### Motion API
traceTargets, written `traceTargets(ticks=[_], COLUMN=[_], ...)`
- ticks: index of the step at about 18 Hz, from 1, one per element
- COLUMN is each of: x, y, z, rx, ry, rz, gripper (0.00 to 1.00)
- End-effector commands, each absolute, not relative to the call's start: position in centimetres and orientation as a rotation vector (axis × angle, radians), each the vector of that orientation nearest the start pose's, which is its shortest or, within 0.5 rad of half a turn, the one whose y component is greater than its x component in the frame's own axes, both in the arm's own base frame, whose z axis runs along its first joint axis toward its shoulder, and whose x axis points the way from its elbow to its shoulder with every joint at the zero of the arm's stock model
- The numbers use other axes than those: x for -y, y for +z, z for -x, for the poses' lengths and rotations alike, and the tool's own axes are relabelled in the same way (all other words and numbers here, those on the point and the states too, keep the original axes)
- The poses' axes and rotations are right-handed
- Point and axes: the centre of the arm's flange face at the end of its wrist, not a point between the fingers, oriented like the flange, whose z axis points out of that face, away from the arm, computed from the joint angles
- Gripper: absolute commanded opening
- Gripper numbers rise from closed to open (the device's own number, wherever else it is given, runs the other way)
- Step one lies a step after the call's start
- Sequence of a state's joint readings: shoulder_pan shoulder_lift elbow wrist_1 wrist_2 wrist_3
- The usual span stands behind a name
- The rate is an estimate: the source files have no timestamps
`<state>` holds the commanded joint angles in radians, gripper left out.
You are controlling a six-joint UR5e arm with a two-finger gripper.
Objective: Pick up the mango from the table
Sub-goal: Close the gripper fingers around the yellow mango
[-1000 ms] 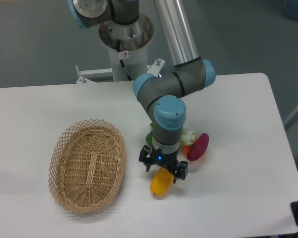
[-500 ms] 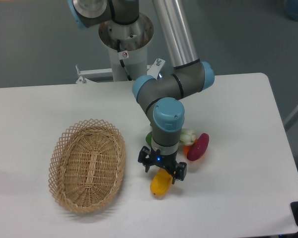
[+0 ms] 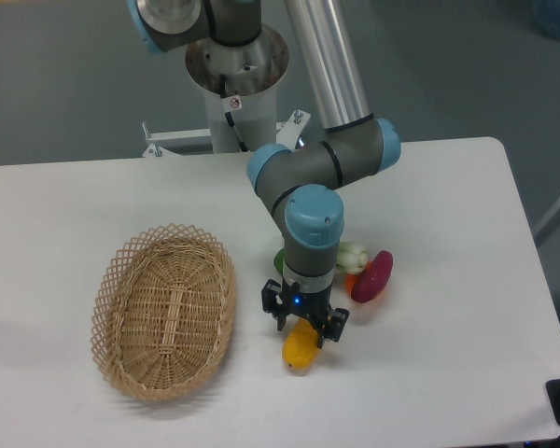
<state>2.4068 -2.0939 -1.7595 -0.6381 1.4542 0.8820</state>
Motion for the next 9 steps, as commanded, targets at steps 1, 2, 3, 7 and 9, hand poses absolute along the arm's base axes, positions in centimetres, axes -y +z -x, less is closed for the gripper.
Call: traceTargets(ticks=[1,2,3,7,9], x=[-52.9,-52.9,-53.0,-53.1,-53.1], y=[20.0,20.1,20.4,21.4,22.2], z=[36.9,37.0,37.0,37.4,37.3], rx=[-0.086,-0.086,-0.086,-0.083,-0.082], ry=[0.135,0.137,0.142,0.163,0.174], rz=[2.904,2.903,2.900,2.886,2.874], gripper=[0.56,0.54,0.52,0.48,0.48])
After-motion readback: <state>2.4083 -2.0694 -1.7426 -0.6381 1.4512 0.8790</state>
